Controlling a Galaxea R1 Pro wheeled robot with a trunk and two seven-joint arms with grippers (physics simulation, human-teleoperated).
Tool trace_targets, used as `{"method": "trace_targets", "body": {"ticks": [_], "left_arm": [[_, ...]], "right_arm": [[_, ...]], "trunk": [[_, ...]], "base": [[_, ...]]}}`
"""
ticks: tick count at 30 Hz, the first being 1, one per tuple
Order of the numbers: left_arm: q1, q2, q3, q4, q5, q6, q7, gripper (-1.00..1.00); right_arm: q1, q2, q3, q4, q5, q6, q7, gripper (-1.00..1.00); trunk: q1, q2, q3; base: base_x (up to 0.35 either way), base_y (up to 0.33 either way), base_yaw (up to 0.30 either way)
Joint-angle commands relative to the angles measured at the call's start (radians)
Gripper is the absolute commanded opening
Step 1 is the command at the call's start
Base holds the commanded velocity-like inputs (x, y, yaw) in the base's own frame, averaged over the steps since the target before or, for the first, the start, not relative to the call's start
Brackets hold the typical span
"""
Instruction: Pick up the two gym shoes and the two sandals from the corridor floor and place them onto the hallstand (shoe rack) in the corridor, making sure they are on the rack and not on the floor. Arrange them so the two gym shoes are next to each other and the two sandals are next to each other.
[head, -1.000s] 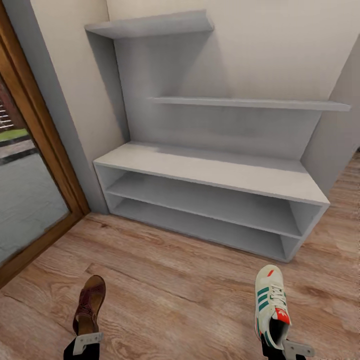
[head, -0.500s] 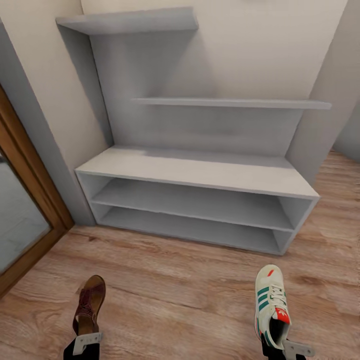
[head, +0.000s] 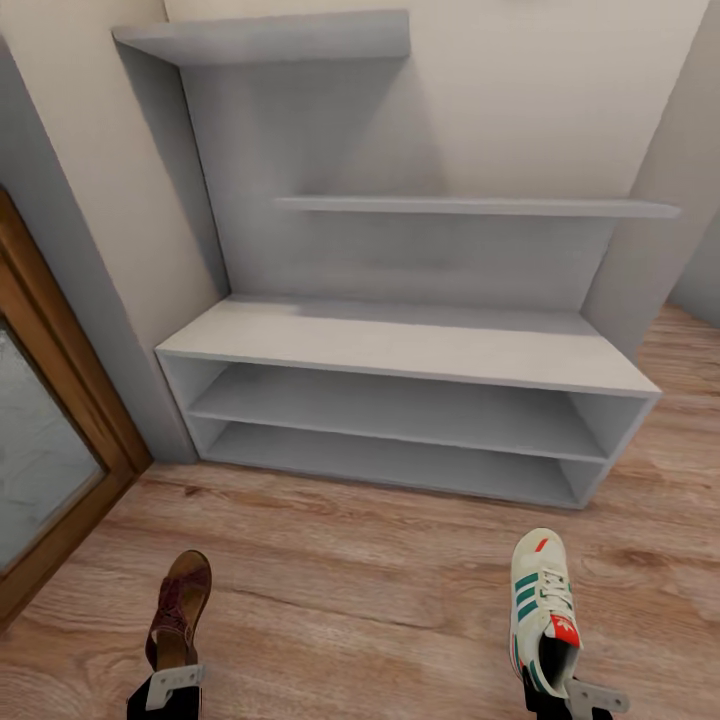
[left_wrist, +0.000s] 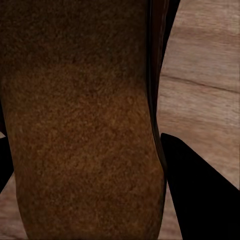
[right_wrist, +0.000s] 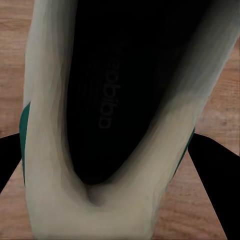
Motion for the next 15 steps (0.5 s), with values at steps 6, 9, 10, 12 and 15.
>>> {"method": "trace_targets", "body": {"ticks": [6, 9, 10, 12, 15], "left_arm": [[-0.001, -0.001, 0.009, 0.001, -0.01, -0.003, -0.005, -1.0], [0.0, -0.001, 0.009, 0.001, -0.01, -0.003, -0.005, -1.0], [0.0, -0.001, 0.009, 0.001, -0.01, -0.003, -0.005, -1.0], [0.0, -0.001, 0.009, 0.001, -0.01, -0.003, -0.005, -1.0], [0.0, 0.0, 0.009, 0.001, -0.008, -0.003, -0.005, -1.0]], "right_arm": [[-0.001, 0.001, -0.006, 0.0, 0.01, -0.003, 0.002, -1.0], [-0.001, 0.001, -0.006, -0.001, 0.01, -0.003, 0.002, -1.0], [-0.001, 0.001, -0.006, -0.001, 0.01, -0.003, 0.001, -1.0], [-0.001, 0.002, -0.006, -0.001, 0.009, -0.003, 0.001, -1.0], [-0.001, 0.002, -0.006, -0.004, 0.009, -0.003, 0.001, -1.0]], "trunk": [[0.0, 0.0, -0.001], [0.0, 0.0, -0.001], [0.0, 0.0, -0.001], [0.0, 0.0, -0.001], [0.0, 0.0, -0.001]], "base": [[0.002, 0.267, 0.0], [0.0, 0.174, 0.0], [0.0, 0.144, 0.0], [0.0, 0.127, 0.0], [0.0, 0.111, 0.0]]}}
